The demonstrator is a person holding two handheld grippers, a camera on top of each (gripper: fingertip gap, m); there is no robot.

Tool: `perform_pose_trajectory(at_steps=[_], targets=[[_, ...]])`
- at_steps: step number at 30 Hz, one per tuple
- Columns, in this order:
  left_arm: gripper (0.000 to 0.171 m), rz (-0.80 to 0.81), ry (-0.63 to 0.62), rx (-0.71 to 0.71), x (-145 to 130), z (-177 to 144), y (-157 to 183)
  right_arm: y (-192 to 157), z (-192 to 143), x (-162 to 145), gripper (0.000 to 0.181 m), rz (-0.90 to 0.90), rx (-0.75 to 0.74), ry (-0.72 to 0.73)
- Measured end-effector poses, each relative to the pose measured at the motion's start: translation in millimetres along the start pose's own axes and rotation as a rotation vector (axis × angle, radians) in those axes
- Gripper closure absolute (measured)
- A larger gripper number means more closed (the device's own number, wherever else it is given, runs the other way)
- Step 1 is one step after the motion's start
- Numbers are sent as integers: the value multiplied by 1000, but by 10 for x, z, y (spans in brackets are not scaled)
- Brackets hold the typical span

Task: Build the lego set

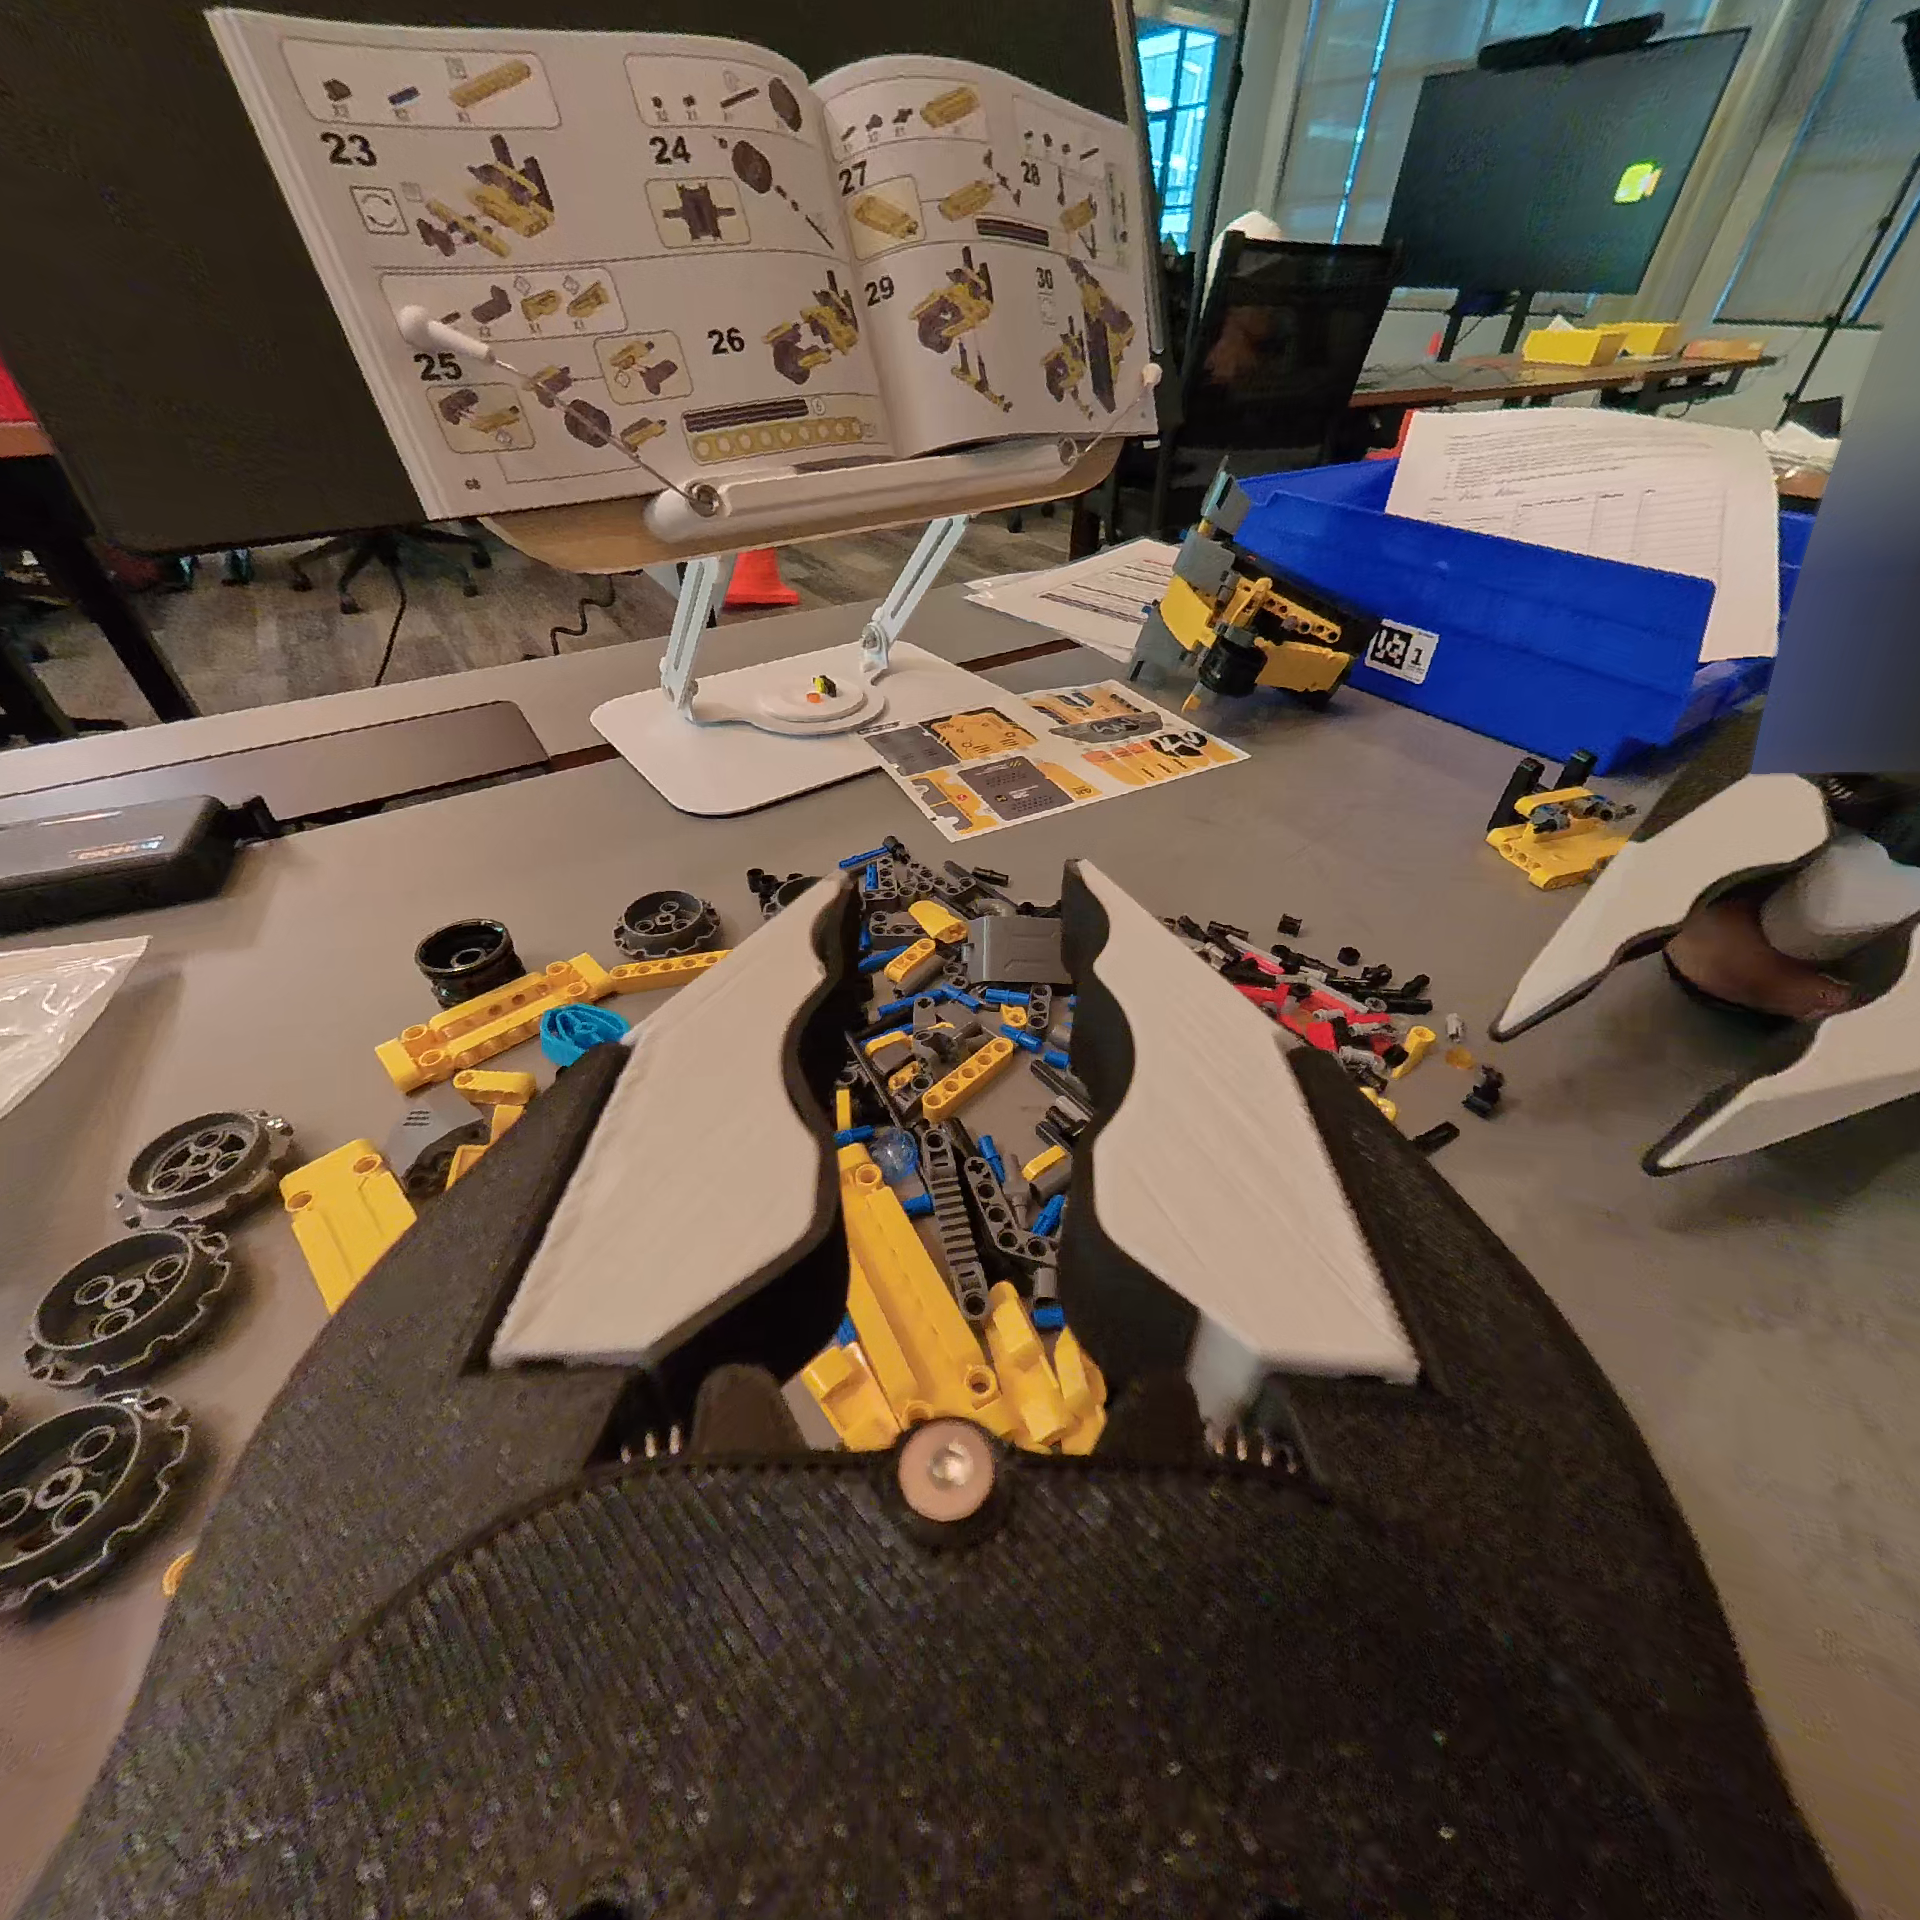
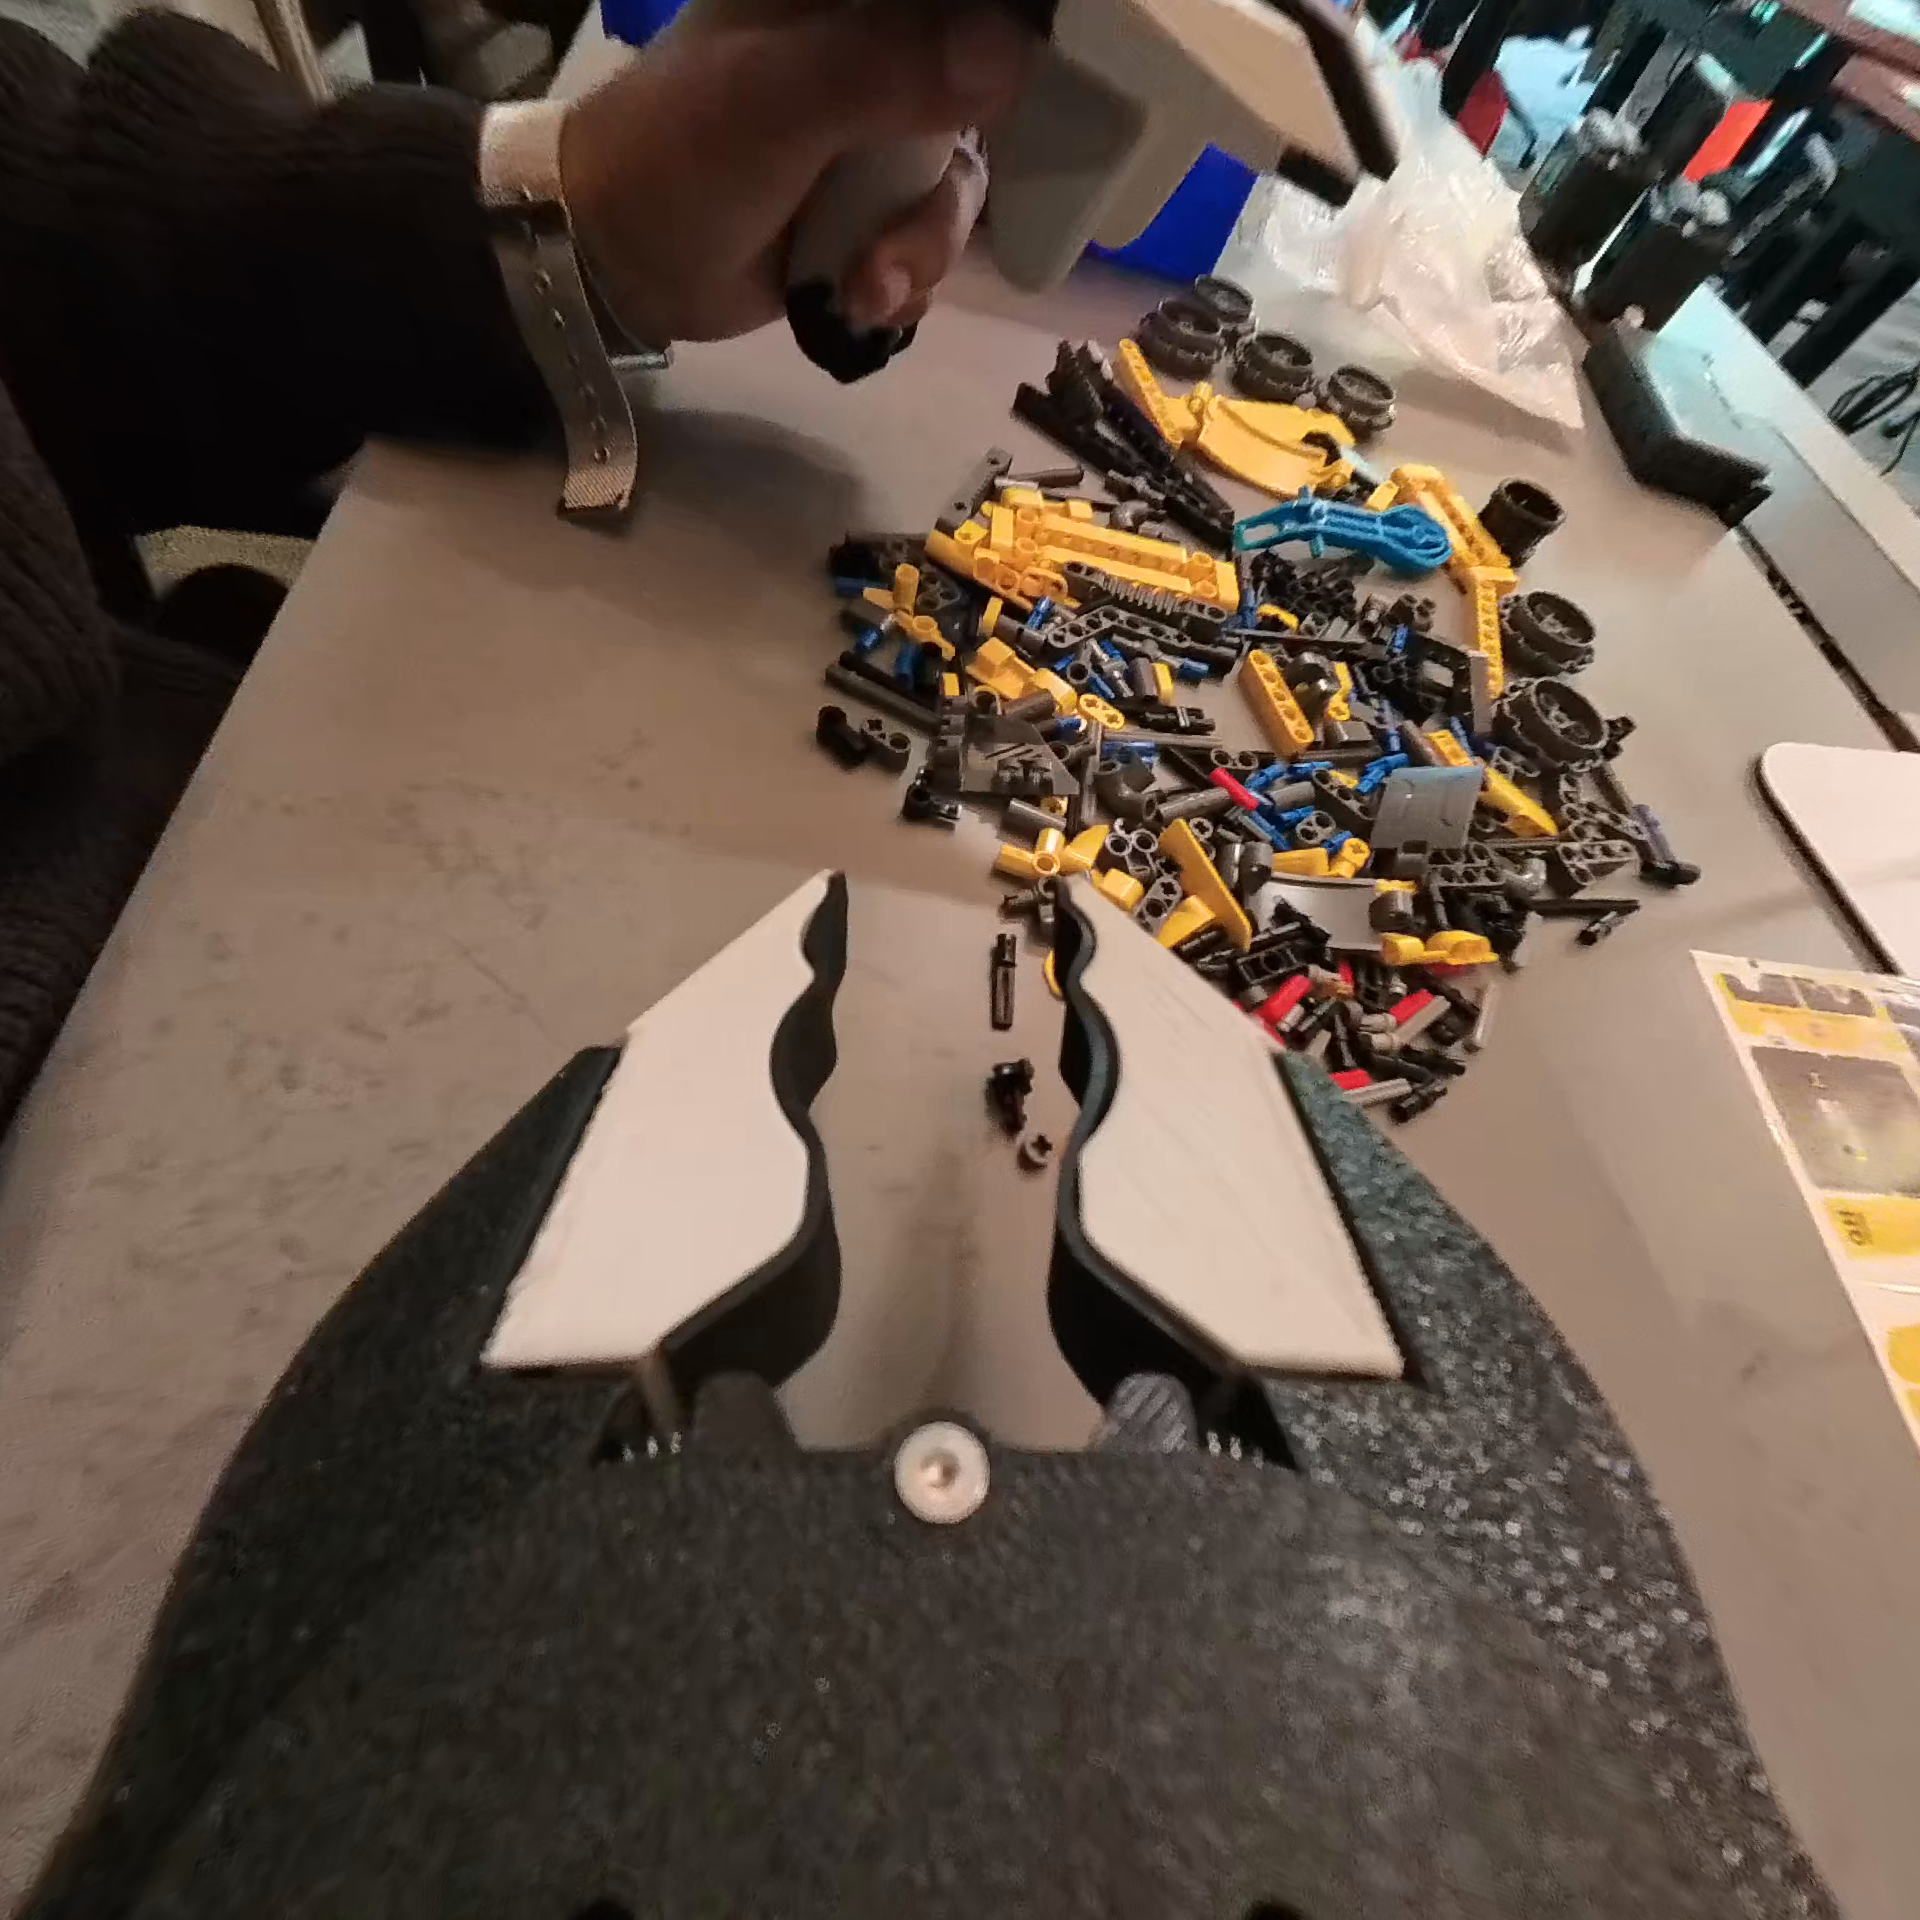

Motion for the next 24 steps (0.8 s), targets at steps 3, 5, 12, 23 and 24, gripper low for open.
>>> perform_pose_trajectory(at_steps=[3,5,12,23,24], targets=[[137,-6,-7,-6,-8,2,-1,-48,-132,-2,143,-27,-34,87],[136,-5,-11,-14,-13,8,10,-60,-200,-7,144,-38,-60,135],[135,16,-46,-35,-38,47,52,-15,-213,-13,141,7,-40,147],[130,19,-73,-52,-63,79,71,105,-254,-40,136,131,36,184],[130,18,-73,-53,-63,78,70,103,-252,-42,136,132,39,182]])
Point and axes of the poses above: each gripper's, where its closed fingertips meet, z out along the fingers, x out of its top, y = z × x across the jaws, the point moved 10 cm from there along -z, back along the fingers, and after that the axes turned 11 degrees about x, right-handed, at the moved point
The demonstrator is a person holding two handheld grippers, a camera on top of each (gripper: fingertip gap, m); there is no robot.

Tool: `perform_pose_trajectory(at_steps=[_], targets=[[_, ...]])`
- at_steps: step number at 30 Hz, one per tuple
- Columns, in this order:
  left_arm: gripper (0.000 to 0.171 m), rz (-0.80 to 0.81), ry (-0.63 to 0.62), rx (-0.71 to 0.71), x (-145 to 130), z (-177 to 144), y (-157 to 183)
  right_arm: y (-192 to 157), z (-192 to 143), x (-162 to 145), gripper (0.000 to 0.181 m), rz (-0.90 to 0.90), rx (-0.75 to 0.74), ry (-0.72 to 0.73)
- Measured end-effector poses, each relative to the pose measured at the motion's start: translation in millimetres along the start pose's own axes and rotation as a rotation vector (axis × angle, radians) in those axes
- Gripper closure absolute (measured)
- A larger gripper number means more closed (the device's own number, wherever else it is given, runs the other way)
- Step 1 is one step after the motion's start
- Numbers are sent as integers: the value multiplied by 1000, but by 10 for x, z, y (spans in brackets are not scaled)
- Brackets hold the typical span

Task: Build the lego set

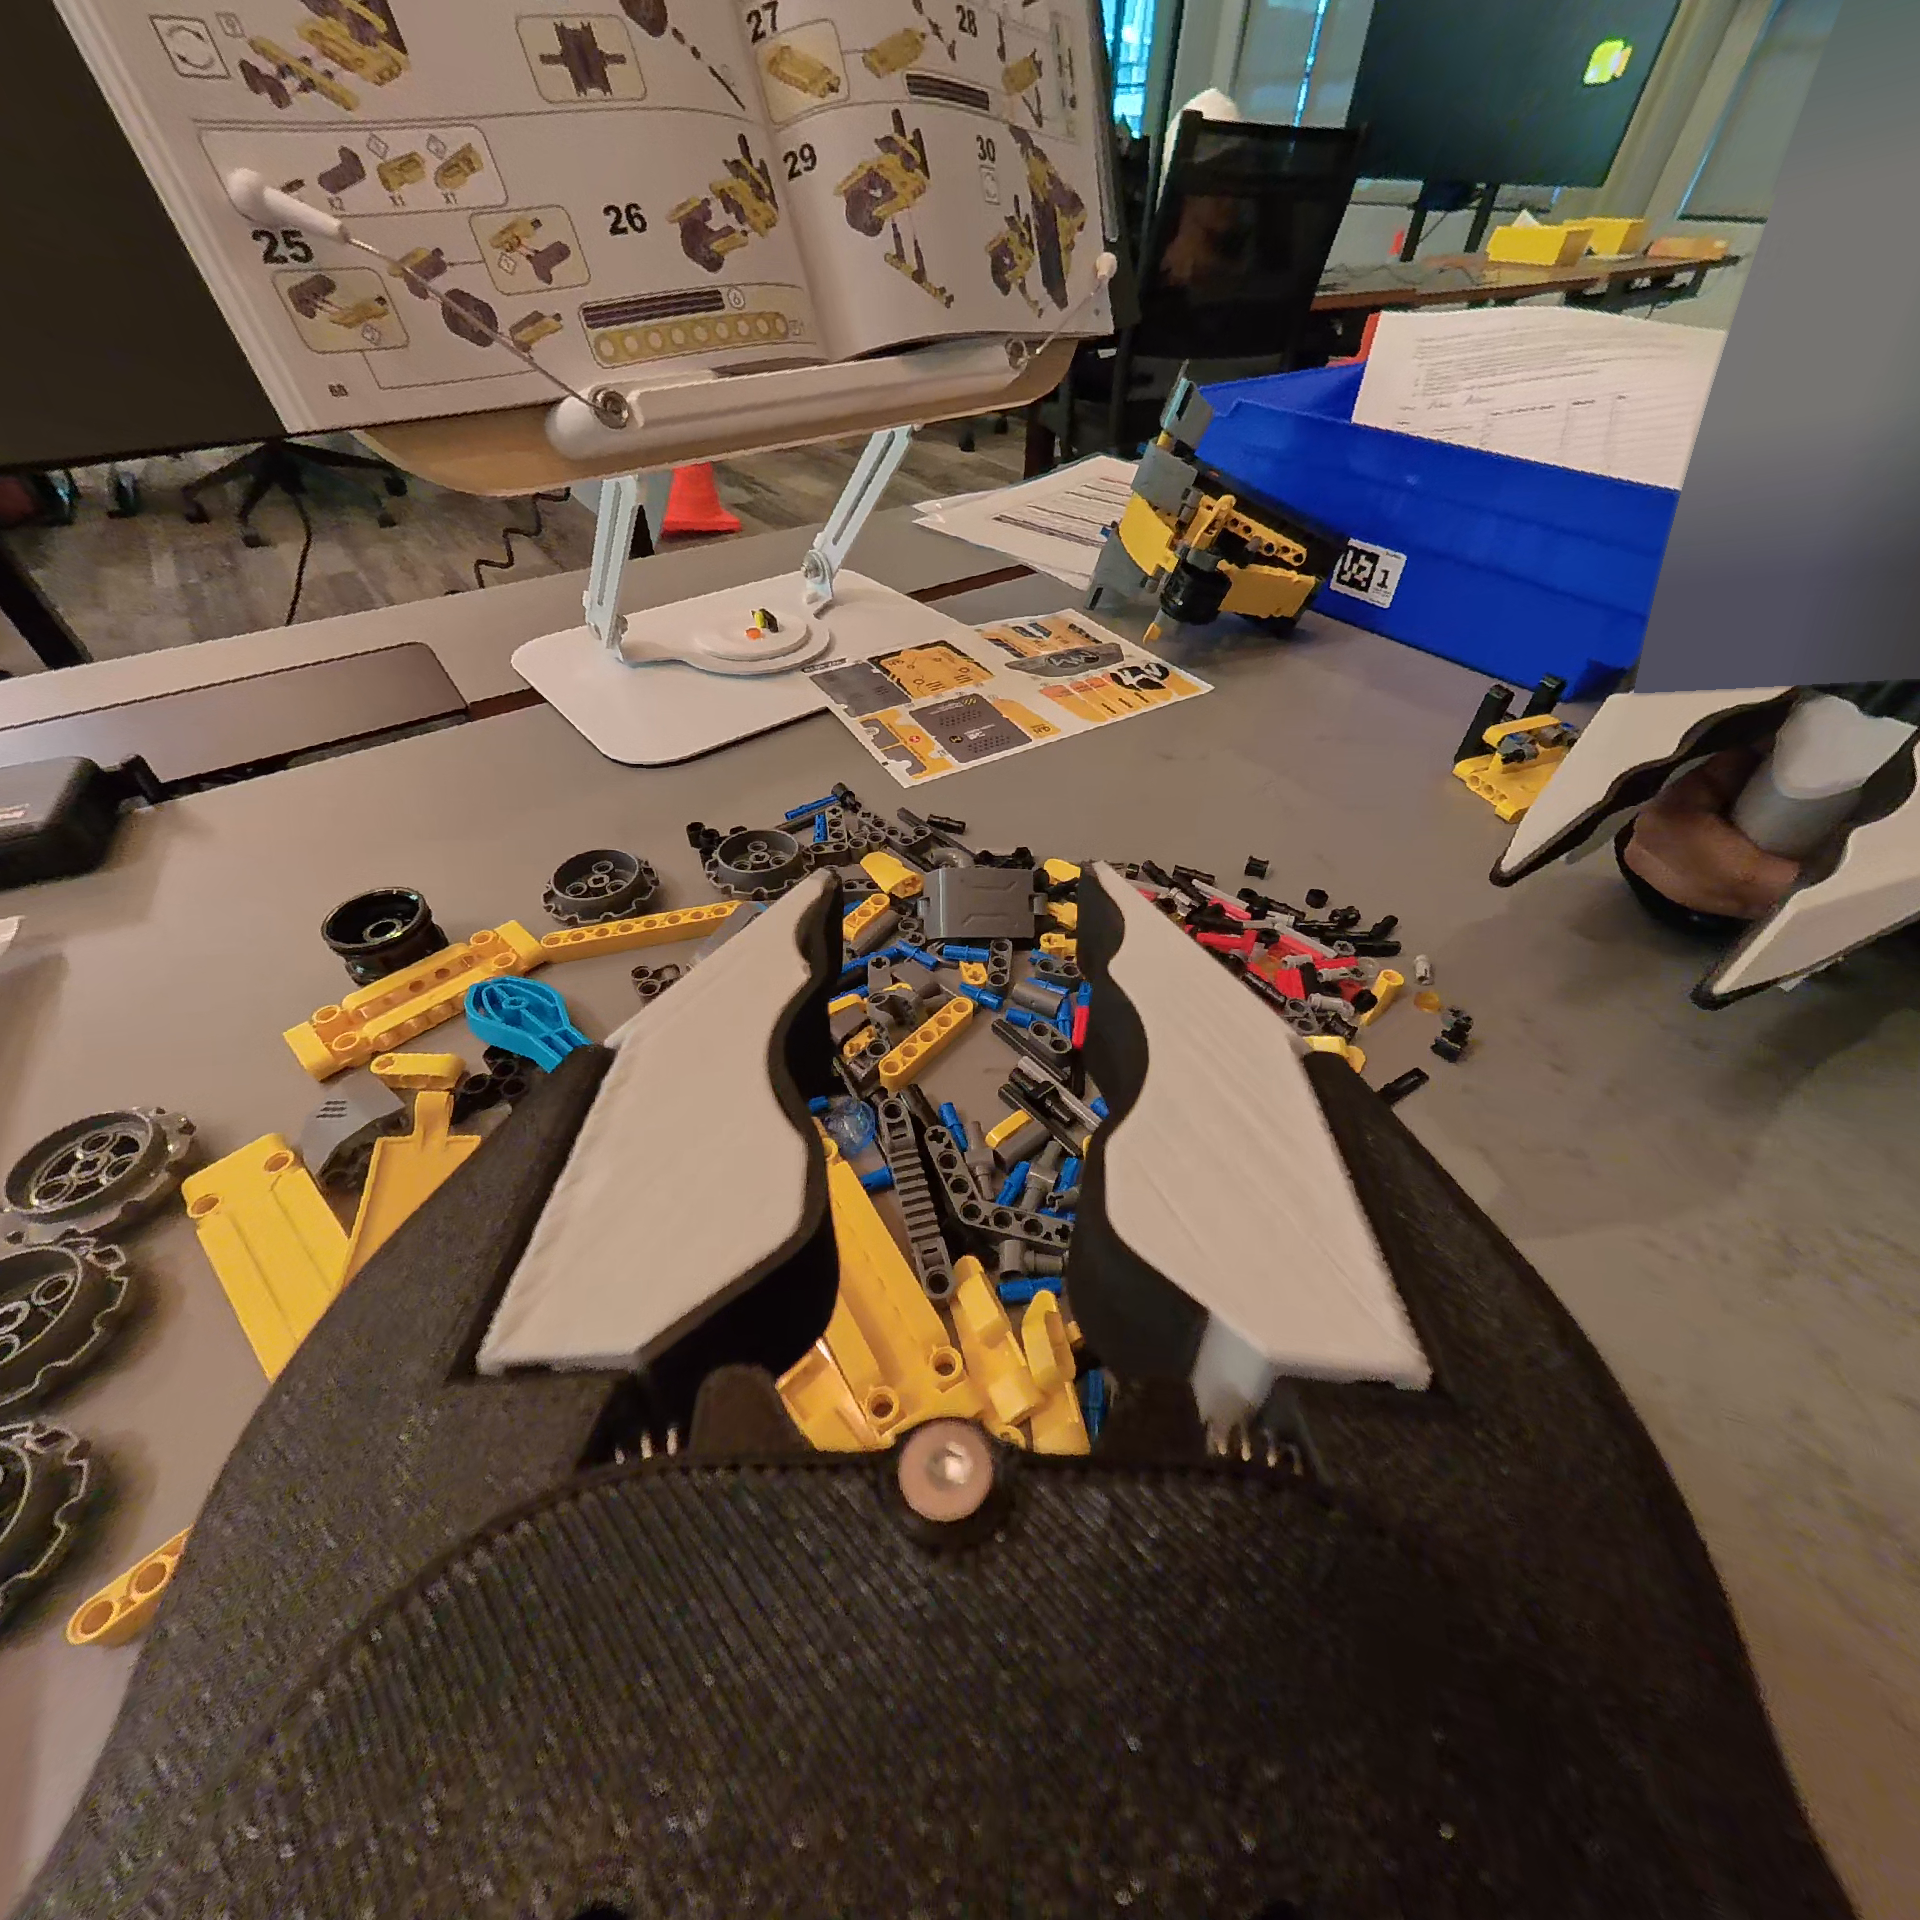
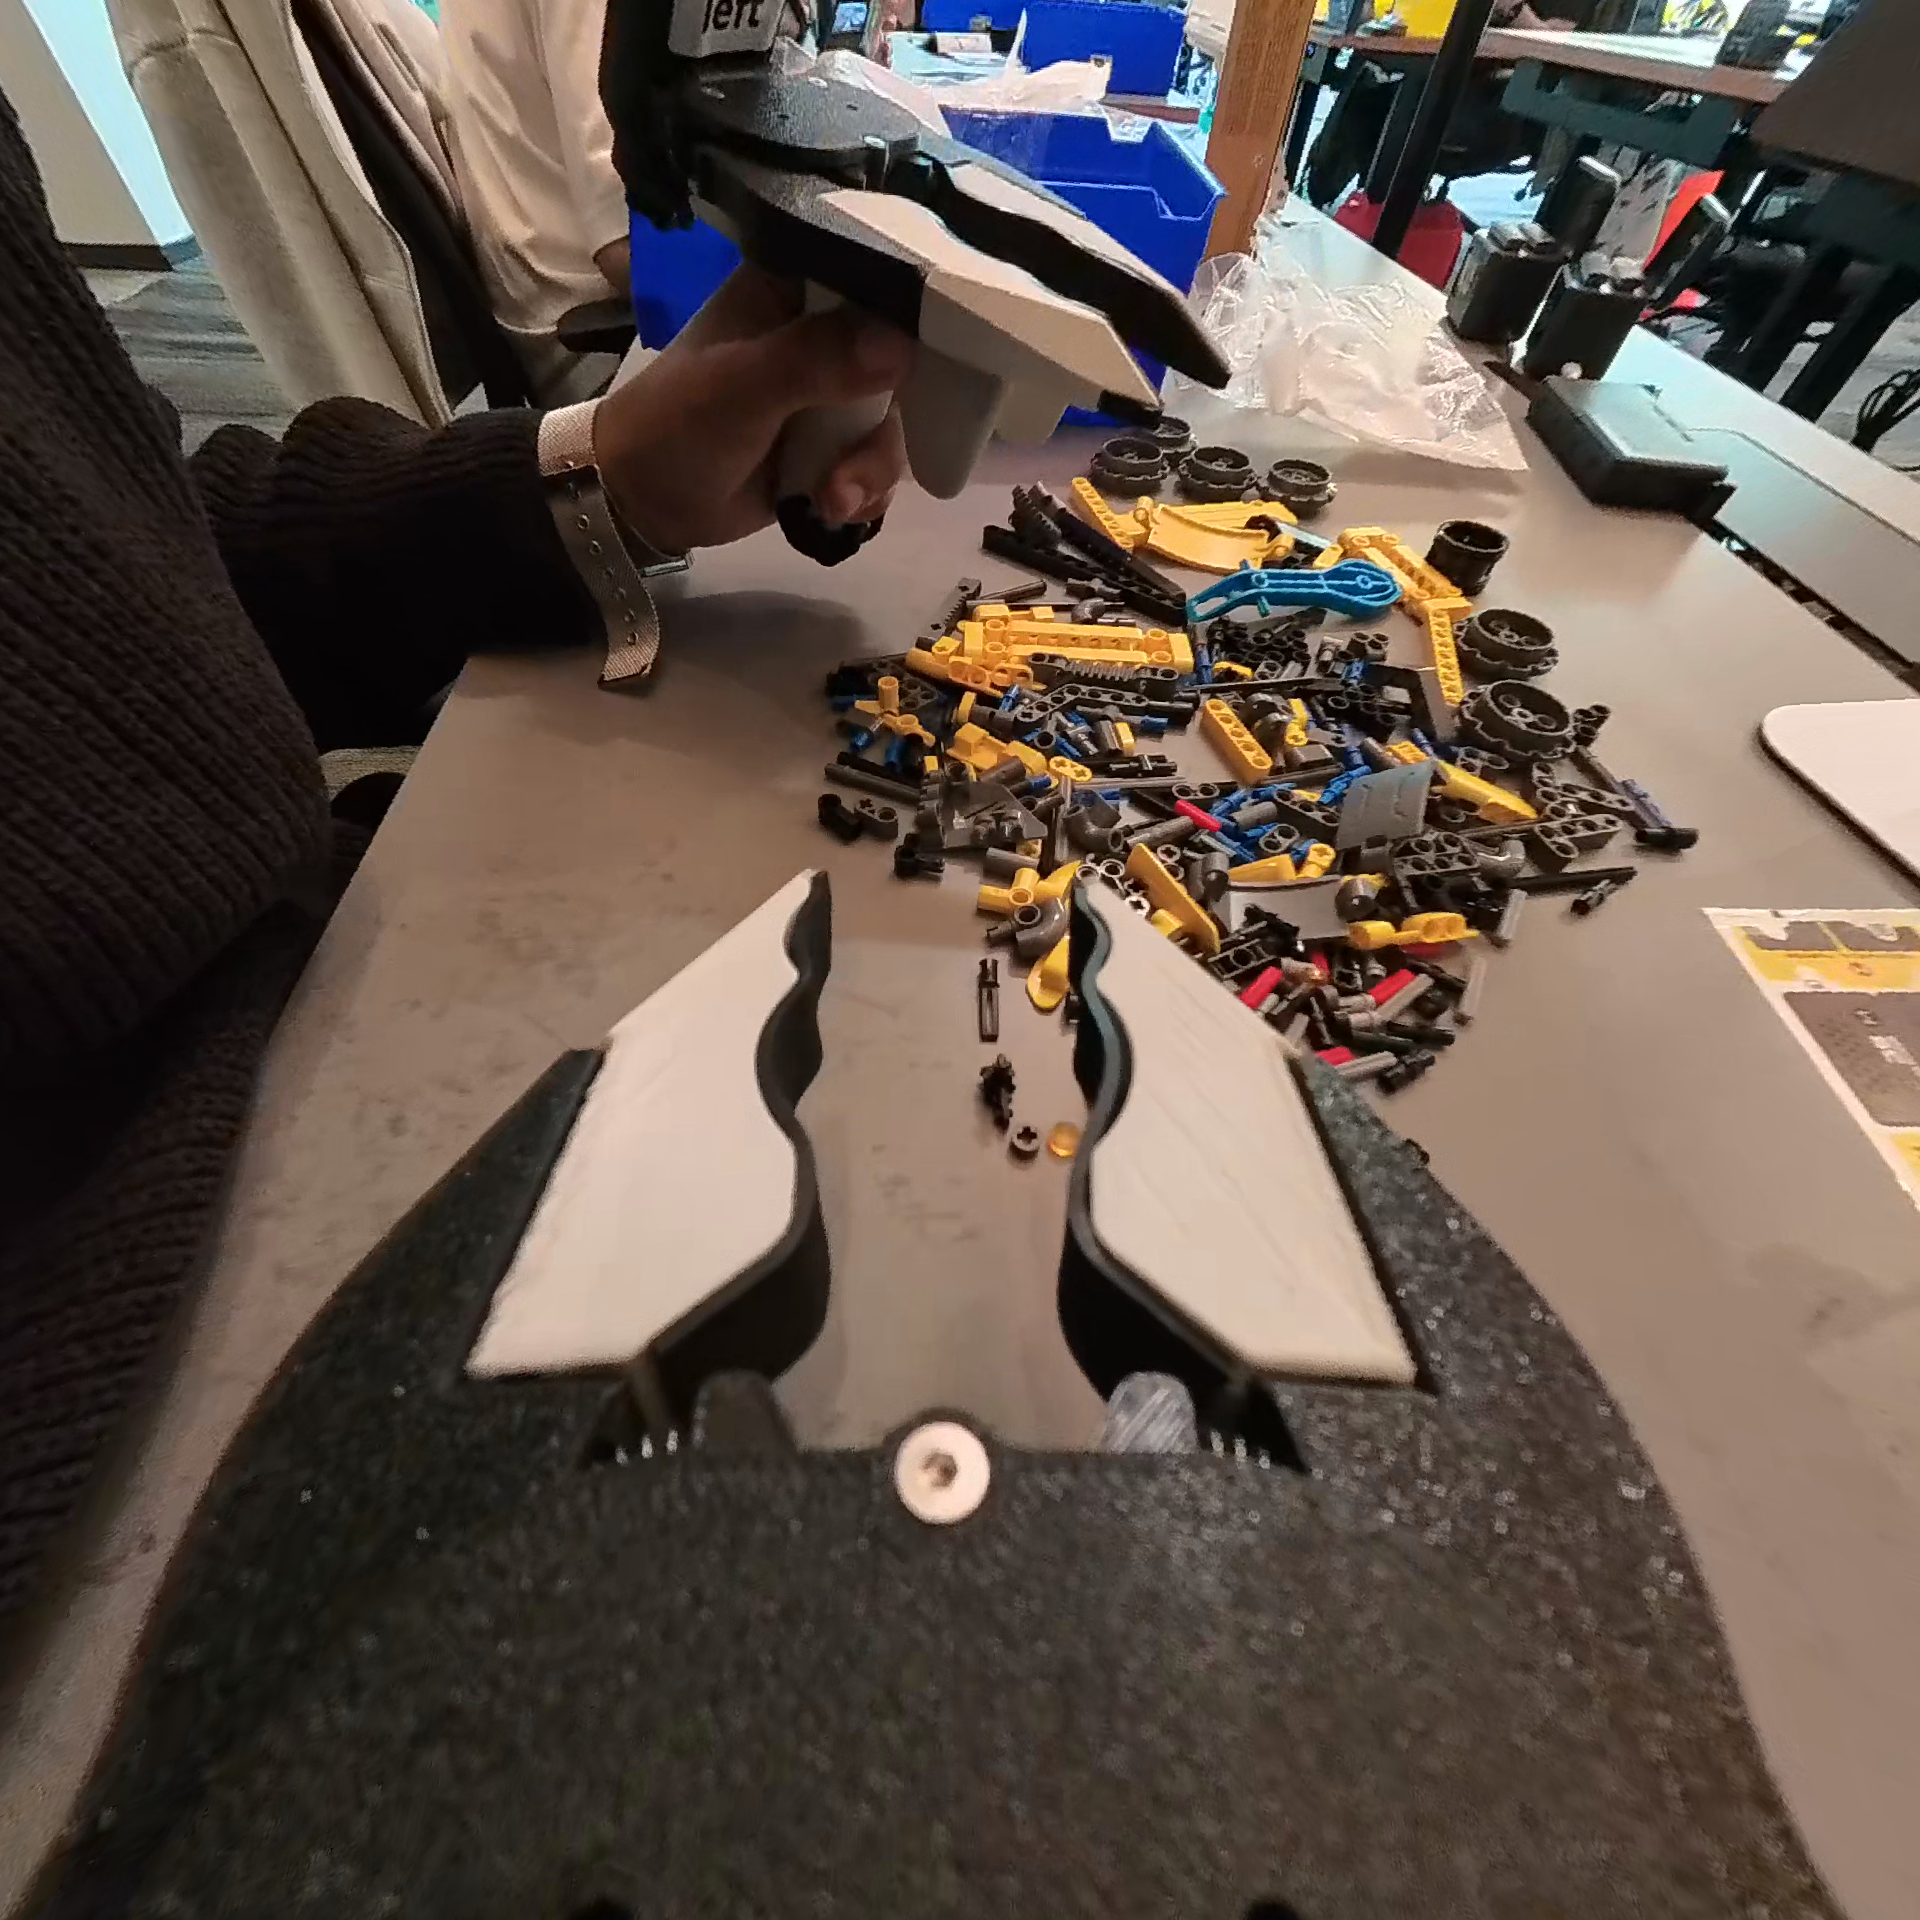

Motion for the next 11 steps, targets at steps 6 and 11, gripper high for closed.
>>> perform_pose_trajectory(at_steps=[6,11], targets=[[128,-7,-2,-1,-4,5,-2,-11,12,-4,135,-9,2,-13],[126,-10,-4,-4,-6,7,-1,-24,37,-9,134,-21,3,-36]])
Point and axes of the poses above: each gripper's, where its closed fingertips meet, z out along the fingers, x out of its top, y = z × x across the jaws, the point moved 10 cm from there along -z, back along the fingers, and after that the axes turned 11 degrees about x, right-handed, at the moved point
